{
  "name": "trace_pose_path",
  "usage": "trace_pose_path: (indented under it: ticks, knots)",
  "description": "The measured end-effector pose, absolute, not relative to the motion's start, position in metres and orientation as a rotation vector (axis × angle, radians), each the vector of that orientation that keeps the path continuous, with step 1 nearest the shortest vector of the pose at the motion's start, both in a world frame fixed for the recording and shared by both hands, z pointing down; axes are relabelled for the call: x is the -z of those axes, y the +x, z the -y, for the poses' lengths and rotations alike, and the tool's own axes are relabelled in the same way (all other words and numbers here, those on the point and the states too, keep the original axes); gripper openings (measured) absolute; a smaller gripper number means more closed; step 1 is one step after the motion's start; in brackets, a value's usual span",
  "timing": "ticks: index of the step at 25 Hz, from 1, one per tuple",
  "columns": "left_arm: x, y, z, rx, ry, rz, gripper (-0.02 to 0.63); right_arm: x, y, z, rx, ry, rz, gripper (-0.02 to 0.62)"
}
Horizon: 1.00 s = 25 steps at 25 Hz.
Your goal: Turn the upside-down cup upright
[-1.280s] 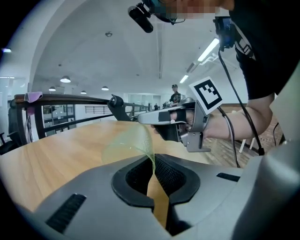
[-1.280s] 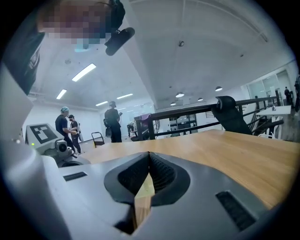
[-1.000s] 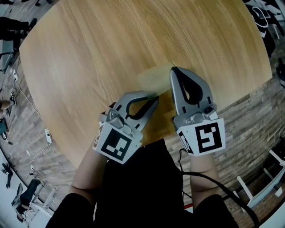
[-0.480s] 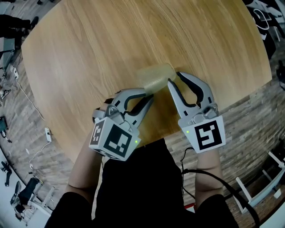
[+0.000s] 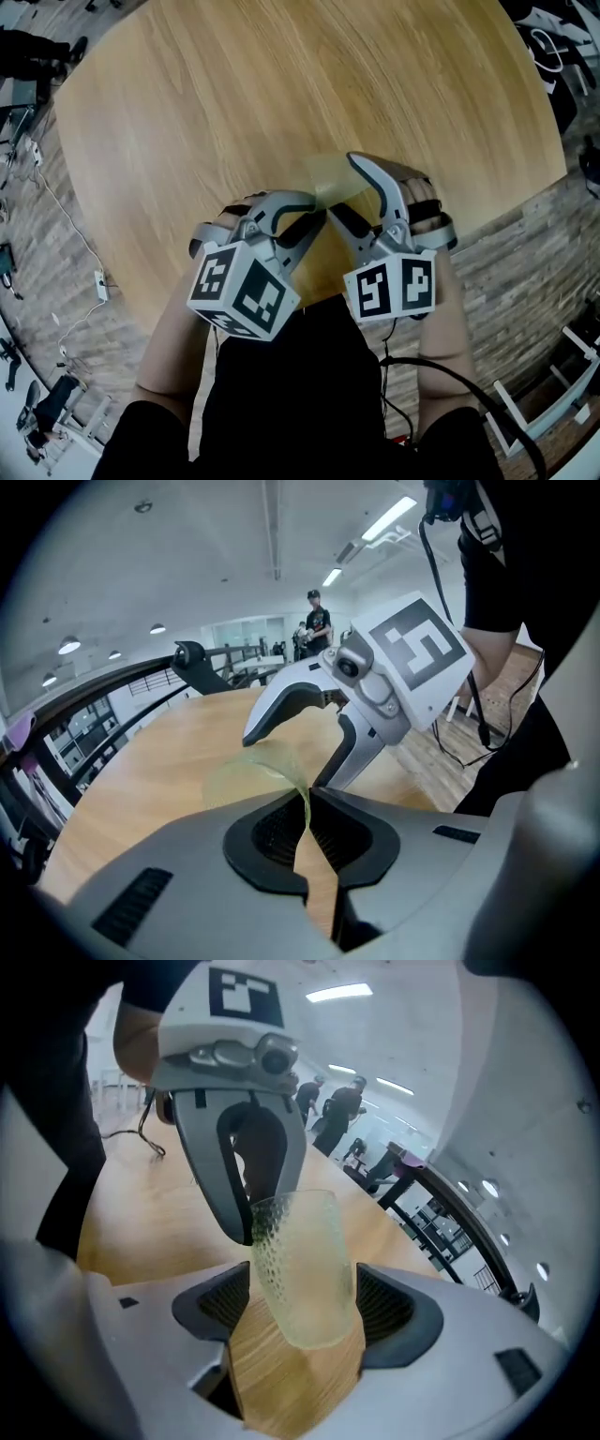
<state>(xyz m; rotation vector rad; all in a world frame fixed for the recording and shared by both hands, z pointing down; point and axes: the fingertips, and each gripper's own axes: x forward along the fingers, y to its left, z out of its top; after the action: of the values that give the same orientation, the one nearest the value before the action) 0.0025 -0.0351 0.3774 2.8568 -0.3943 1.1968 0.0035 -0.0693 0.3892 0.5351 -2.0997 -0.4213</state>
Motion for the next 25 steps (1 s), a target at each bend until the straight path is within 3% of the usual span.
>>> trace_pose_path:
  ticks: [14,20,25]
  knots:
    - [-0.377,-0.001,0.019,-1.255,2.907,0.371,0.032,-0.402,-0.014,0.059,0.41,0.549,2.154,0.305]
    - [-0.35,-0.013,0.031,-0.971,2.905,0.519,0.046,-0.403,-0.001,0.065,0.266,0.652,2.235,0.307]
    - [-0.337,-0.047,0.086,-0.642,2.771,0.883,0.008,-0.388,0.009,0.073,0.153,0.729,2.386,0.307]
